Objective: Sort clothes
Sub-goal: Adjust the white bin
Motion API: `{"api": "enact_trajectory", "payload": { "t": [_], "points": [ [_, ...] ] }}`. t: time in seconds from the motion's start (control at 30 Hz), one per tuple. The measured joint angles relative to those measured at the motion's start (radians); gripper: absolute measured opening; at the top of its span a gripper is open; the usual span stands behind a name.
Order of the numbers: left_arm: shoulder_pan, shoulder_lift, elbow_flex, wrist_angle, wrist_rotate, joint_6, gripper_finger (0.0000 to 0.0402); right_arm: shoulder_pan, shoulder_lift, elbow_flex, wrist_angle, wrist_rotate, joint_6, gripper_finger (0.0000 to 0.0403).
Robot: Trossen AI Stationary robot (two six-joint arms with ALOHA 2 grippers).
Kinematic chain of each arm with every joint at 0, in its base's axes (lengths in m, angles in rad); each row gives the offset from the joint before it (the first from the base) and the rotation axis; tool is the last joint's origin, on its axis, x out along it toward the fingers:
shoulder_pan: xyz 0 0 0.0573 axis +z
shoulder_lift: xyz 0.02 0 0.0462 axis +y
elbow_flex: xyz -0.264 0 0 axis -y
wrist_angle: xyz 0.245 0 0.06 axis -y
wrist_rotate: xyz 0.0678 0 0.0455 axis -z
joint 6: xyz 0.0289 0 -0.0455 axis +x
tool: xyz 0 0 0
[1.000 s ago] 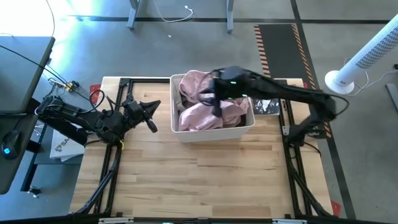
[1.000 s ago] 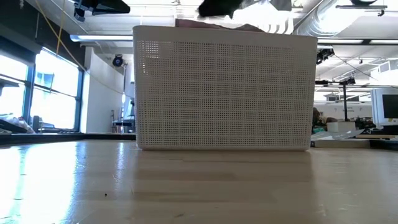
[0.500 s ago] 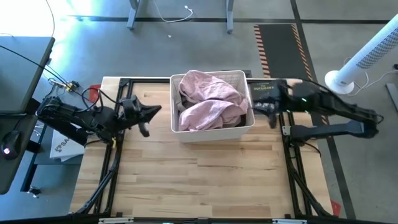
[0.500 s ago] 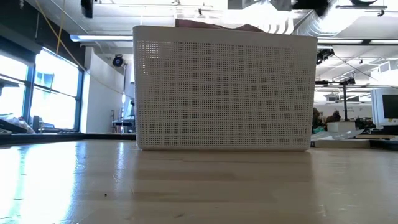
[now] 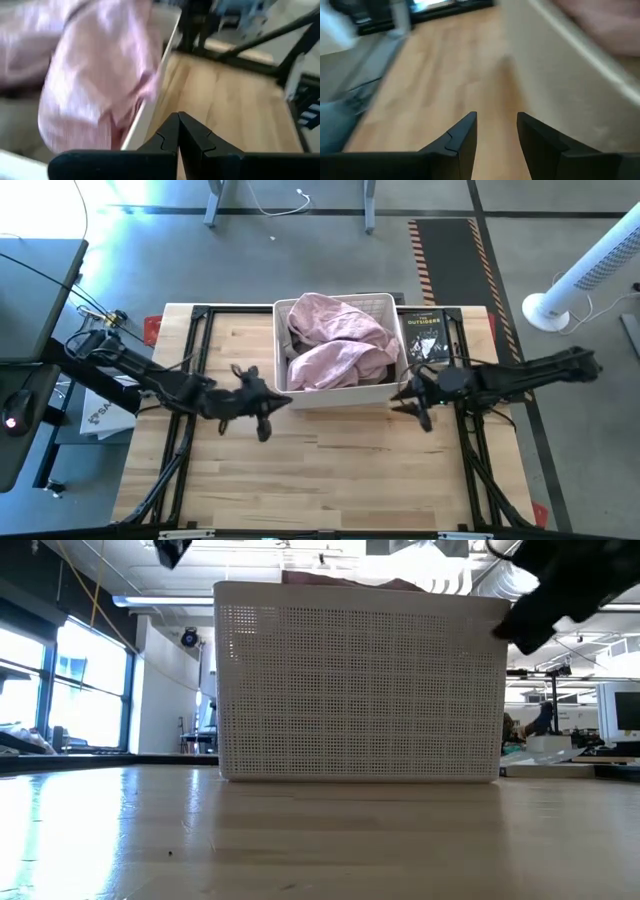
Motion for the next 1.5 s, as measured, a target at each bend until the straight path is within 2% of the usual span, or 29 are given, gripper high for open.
{"api": "enact_trajectory", "payload": {
  "t": [0.13,0.2,0.33,0.43,0.53,0.6,0.7,0.83,1.03,1.13,1.2,1.37,1.5],
  "points": [
    [0.013,0.090,0.015,-0.130,0.001,-0.136,0.0000,0.004,0.077,-0.003,0.054,0.220,-0.001,0.0137],
    [0.022,0.132,0.012,-0.207,0.002,-0.191,0.0000,0.001,0.118,-0.003,0.093,0.277,0.004,0.0137],
    [0.053,0.172,0.013,-0.344,-0.092,-0.297,0.0000,0.003,0.208,-0.003,0.126,0.287,0.008,0.0137],
    [0.082,0.173,0.013,-0.431,-0.202,-0.337,0.0000,0.001,0.257,-0.003,0.149,0.300,0.008,0.0137],
    [0.106,0.157,0.013,-0.455,-0.325,-0.338,0.0000,0.001,0.281,-0.003,0.174,0.295,0.008,0.0137],
    [0.122,0.140,0.013,-0.457,-0.345,-0.337,0.0000,0.001,0.279,-0.003,0.182,0.283,0.002,0.0137],
    [0.121,0.126,0.013,-0.437,-0.288,-0.337,0.0000,0.001,0.250,0.032,0.125,0.232,-0.006,0.0137],
    [0.044,0.102,0.013,-0.424,-0.223,-0.339,0.0000,0.015,0.160,0.126,-0.042,0.125,-0.046,0.0137],
    [-0.129,-0.004,0.004,-0.475,-0.380,-0.447,0.0000,0.066,-0.090,0.148,-0.205,0.142,-0.055,0.0137],
    [-0.157,-0.057,-0.044,-0.412,-0.367,-0.474,0.0000,0.067,-0.193,0.083,-0.178,0.122,-0.043,0.0137],
    [-0.152,-0.064,-0.101,-0.305,-0.362,-0.451,0.0000,0.063,-0.209,0.011,-0.072,0.109,-0.043,0.0137],
    [-0.060,-0.037,-0.256,-0.048,-0.355,-0.376,0.0000,0.013,-0.157,-0.132,0.114,0.225,-0.059,0.0137],
    [0.058,-0.019,-0.350,0.069,-0.325,-0.359,0.0000,-0.072,-0.106,-0.153,0.205,0.192,-0.083,0.0137]
  ]
}}
